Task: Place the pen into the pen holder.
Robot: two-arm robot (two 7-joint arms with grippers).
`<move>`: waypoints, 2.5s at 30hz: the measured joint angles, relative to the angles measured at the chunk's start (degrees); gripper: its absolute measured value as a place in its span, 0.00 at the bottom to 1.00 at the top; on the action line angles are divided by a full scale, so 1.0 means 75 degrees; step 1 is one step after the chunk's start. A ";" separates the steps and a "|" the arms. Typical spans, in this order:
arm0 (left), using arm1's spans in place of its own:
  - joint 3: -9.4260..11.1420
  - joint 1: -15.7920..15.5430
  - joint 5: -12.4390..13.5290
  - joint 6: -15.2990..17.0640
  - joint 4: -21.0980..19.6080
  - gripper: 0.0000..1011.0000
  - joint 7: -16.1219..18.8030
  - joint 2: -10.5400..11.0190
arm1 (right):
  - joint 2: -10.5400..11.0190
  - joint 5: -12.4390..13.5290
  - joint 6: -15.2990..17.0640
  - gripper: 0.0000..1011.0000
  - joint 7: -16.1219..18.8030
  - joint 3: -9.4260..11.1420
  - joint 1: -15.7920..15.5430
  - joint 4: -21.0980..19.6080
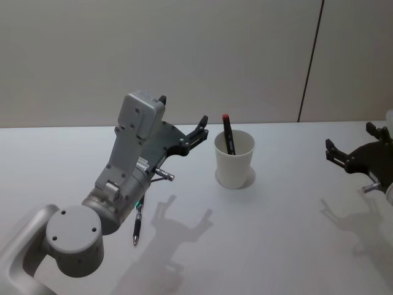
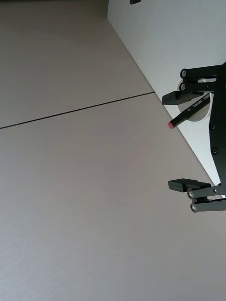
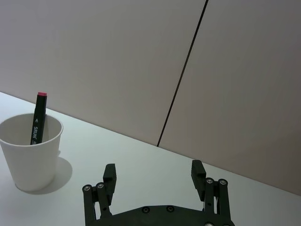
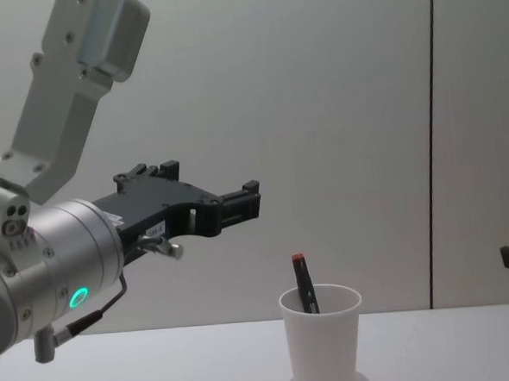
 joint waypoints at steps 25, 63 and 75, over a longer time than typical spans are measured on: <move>-0.0138 0.0372 -0.0673 0.1411 -0.0551 0.99 0.0637 0.0136 | 0.0020 -0.0013 0.0034 0.99 0.0013 0.0000 -0.0074 -0.0090; -0.0384 0.0996 -0.2318 0.3196 -0.0071 0.99 0.1383 0.0209 | 0.0021 -0.0012 0.0034 0.99 0.0013 0.0000 -0.0086 -0.0103; -0.0477 0.1029 -0.2560 0.3256 0.0228 0.99 0.1410 0.0183 | 0.0021 -0.0012 0.0035 0.99 0.0012 0.0000 -0.0086 -0.0103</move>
